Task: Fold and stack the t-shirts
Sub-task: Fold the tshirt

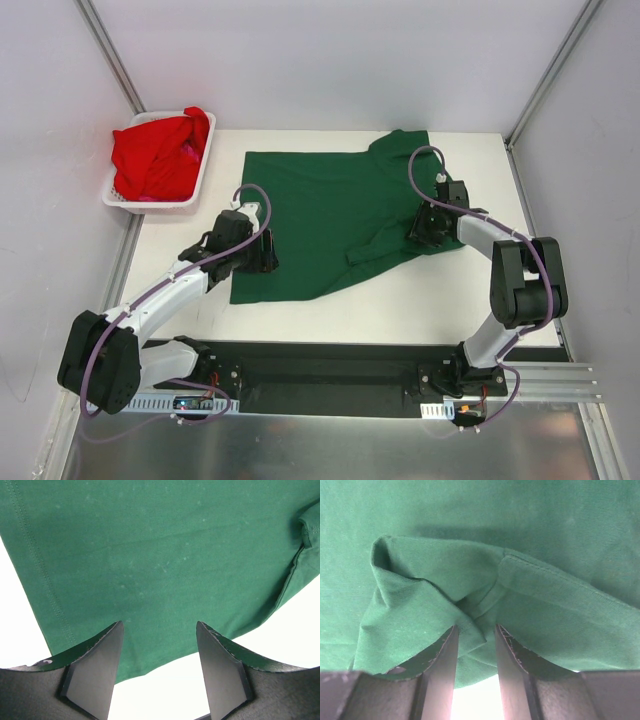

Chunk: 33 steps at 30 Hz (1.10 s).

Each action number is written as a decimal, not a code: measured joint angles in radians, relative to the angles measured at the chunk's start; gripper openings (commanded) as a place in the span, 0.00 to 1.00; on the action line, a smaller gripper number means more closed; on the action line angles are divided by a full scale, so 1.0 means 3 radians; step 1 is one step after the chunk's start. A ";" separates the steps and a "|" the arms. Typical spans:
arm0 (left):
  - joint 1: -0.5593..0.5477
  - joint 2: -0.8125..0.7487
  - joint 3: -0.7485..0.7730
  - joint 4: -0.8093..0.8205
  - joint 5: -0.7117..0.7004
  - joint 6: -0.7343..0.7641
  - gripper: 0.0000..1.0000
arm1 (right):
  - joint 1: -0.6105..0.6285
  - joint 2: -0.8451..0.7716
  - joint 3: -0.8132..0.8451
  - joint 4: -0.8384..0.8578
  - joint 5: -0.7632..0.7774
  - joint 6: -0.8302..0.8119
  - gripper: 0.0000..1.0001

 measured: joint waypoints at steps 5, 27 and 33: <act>0.0000 0.0000 0.0000 0.0000 -0.0001 0.0000 0.60 | 0.0000 0.0000 0.0000 0.0019 -0.0014 0.0000 0.37; 0.0000 0.0000 0.0000 0.0000 -0.0011 0.0000 0.60 | -0.0003 0.0001 0.0000 0.0071 -0.0202 0.0001 0.32; 0.0000 0.0000 0.0000 0.0000 -0.0011 0.0000 0.60 | -0.0006 0.0005 0.0000 0.0066 -0.0192 0.0000 0.35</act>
